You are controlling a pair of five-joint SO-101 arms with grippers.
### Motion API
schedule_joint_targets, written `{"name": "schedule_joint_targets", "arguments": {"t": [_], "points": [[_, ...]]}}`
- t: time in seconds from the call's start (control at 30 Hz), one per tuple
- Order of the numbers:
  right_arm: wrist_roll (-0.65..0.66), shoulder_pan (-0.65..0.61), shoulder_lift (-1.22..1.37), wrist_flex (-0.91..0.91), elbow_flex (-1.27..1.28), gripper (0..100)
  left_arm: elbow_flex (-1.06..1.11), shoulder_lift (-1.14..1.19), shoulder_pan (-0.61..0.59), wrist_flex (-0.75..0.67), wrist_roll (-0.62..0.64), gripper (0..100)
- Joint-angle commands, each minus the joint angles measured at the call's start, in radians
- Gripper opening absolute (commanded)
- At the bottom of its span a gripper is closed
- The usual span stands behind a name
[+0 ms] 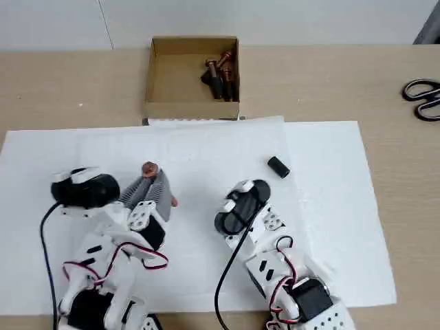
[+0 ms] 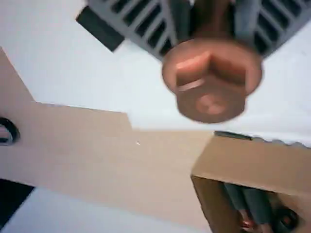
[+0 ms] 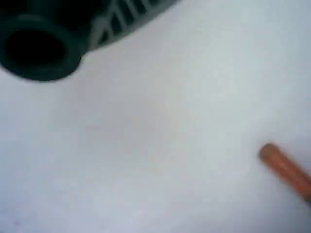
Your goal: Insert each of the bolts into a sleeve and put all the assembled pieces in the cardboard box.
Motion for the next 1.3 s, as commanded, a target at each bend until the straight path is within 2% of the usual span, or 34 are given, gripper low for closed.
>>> {"name": "schedule_joint_targets", "arguments": {"t": [0.0,0.13,0.47,0.63,0.8,1.03,1.27], "points": [[-0.014,-0.048,-0.012,-0.056,-0.005,0.2,0.01,-0.011,0.057,-0.063,0.031,1],[-0.014,-0.074,-0.01,-0.122,0.021,0.2,0.013,-0.011,0.12,-0.074,0.072,1],[-0.014,-0.145,-0.01,-0.17,0.04,0.2,0.013,-0.011,0.23,-0.074,0.074,1],[-0.014,-0.154,-0.01,-0.165,0.04,0.2,0.012,-0.011,0.227,-0.074,0.068,1],[-0.014,-0.154,-0.01,-0.134,0.014,0.2,0.015,-0.011,0.226,-0.078,-0.005,1],[-0.092,-0.154,-0.01,-0.025,-0.058,0.2,0.062,-0.011,0.15,-0.18,-0.011,1],[-0.097,-0.154,-0.01,-0.03,-0.063,0.2,0.104,-0.011,0.193,-0.187,0.011,1]]}}
